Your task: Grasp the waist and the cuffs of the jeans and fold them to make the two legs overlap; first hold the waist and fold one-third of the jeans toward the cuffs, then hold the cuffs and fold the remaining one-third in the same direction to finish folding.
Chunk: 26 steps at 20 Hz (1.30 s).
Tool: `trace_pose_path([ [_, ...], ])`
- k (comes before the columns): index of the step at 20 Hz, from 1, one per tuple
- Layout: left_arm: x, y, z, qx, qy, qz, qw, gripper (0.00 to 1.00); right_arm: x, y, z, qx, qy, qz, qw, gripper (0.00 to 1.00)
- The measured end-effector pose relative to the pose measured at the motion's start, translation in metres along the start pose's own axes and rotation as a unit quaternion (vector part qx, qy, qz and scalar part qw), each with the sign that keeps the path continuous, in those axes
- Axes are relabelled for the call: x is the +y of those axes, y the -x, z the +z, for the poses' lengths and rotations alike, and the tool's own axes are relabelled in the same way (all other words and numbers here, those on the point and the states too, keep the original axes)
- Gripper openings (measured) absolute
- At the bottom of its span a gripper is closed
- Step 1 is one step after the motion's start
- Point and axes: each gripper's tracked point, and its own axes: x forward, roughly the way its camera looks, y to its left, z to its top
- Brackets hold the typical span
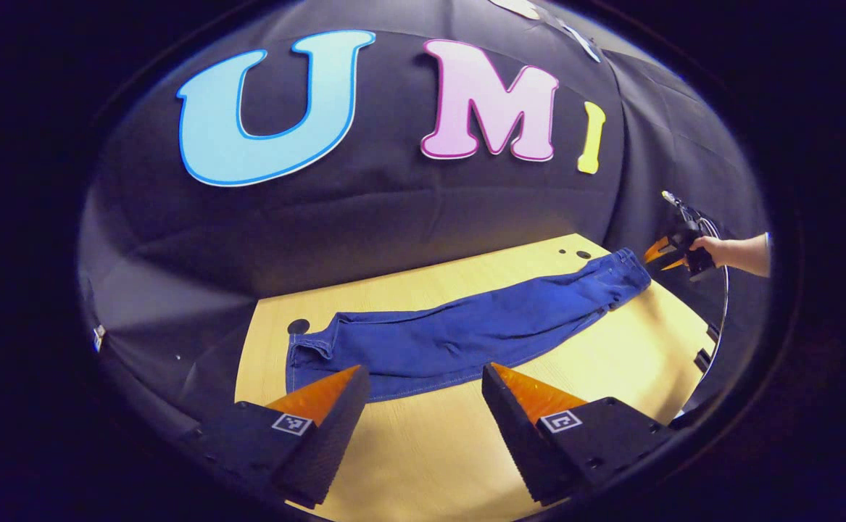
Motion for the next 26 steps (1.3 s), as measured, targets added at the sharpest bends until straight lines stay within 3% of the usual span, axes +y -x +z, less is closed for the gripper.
trace_pose_path([
  [4,-0.024,0.012,-0.011,0.013,-0.041,-0.007,0.999,0.98,-0.013,-0.021,-0.019,0.034,-0.070,-0.035,0.996,0.99],
  [8,-0.030,0.009,-0.011,0.026,-0.032,-0.001,0.999,0.98,-0.008,-0.051,-0.034,0.073,-0.090,-0.059,0.991,0.98],
  [9,-0.023,0.009,-0.011,0.027,-0.036,0.013,0.999,0.98,-0.006,-0.062,-0.018,0.036,-0.100,-0.067,0.992,0.98],
  [11,-0.019,0.009,-0.010,0.026,-0.030,0.028,0.999,0.98,0.009,-0.066,-0.025,0.049,-0.093,-0.040,0.994,0.84],
  [14,-0.026,0.011,-0.014,0.027,-0.017,0.030,0.999,0.99,0.019,-0.061,-0.009,0.017,-0.074,-0.033,0.997,0.18],
  [17,-0.017,0.017,-0.027,0.028,-0.007,0.036,0.999,0.99,0.023,-0.045,0.004,-0.031,-0.052,-0.023,0.998,0.19],
  [18,-0.014,0.020,-0.029,0.026,0.001,0.032,0.999,0.98,0.031,-0.034,0.016,-0.053,-0.044,-0.013,0.998,0.15],
  [21,0.004,0.027,-0.038,0.022,0.014,0.020,0.999,0.99,0.058,0.017,0.032,-0.111,-0.021,0.016,0.993,0.14],
  [23,0.024,0.036,-0.038,0.017,0.010,0.026,0.999,0.99,0.095,0.062,0.044,-0.139,0.001,0.045,0.989,0.14],
  [26,0.043,0.057,-0.029,-0.010,0.012,0.023,1.000,0.99,0.139,0.162,0.048,-0.195,0.052,0.093,0.975,0.14],
])
